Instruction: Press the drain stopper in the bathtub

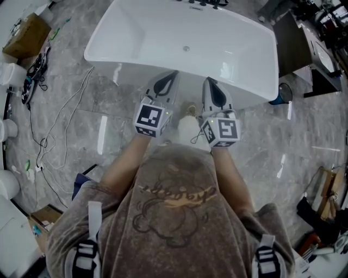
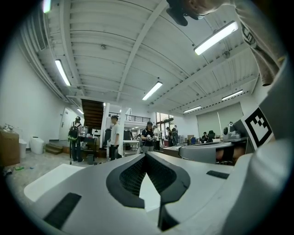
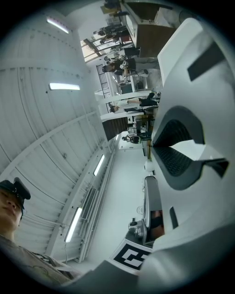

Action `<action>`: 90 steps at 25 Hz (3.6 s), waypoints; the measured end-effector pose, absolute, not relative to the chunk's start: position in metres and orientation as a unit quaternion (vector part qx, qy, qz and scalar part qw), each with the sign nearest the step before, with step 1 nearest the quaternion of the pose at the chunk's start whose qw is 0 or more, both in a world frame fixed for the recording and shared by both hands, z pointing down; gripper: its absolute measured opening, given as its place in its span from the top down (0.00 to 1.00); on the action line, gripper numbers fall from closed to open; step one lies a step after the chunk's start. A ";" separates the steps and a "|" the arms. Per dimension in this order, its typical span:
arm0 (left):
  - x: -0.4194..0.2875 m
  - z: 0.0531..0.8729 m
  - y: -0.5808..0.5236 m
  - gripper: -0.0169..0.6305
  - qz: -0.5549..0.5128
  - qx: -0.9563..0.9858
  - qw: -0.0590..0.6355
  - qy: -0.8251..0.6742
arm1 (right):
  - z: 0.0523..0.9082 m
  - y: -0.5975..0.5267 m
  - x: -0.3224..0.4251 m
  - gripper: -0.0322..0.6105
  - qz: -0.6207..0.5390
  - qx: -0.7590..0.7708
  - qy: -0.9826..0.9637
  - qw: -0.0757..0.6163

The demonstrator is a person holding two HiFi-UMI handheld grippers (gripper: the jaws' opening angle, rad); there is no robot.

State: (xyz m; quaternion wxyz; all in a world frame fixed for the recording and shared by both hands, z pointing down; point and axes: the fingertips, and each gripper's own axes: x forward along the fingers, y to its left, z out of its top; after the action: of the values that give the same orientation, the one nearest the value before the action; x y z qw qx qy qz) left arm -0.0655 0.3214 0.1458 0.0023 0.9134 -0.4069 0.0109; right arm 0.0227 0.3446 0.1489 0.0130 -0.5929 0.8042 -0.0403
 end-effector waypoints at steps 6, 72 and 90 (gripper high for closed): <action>-0.054 0.148 0.284 0.97 0.008 0.914 0.003 -0.405 | 0.155 0.307 0.030 0.94 -0.041 -0.589 0.807 0.015; 0.034 0.168 -0.114 0.97 0.016 0.923 -0.004 -0.385 | 0.191 -0.102 0.092 0.94 -0.063 -0.563 0.824 0.011; 0.018 0.244 -0.183 0.97 0.021 0.929 -0.003 -0.370 | 0.260 -0.175 0.076 0.94 -0.064 -0.577 0.814 0.022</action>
State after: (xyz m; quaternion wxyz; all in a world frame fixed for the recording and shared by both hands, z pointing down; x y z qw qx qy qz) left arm 0.0175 -0.1834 0.2440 -0.0034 0.9288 -0.3700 0.0212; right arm 0.0756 -0.1751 0.2598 0.0224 -0.5768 0.8141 -0.0641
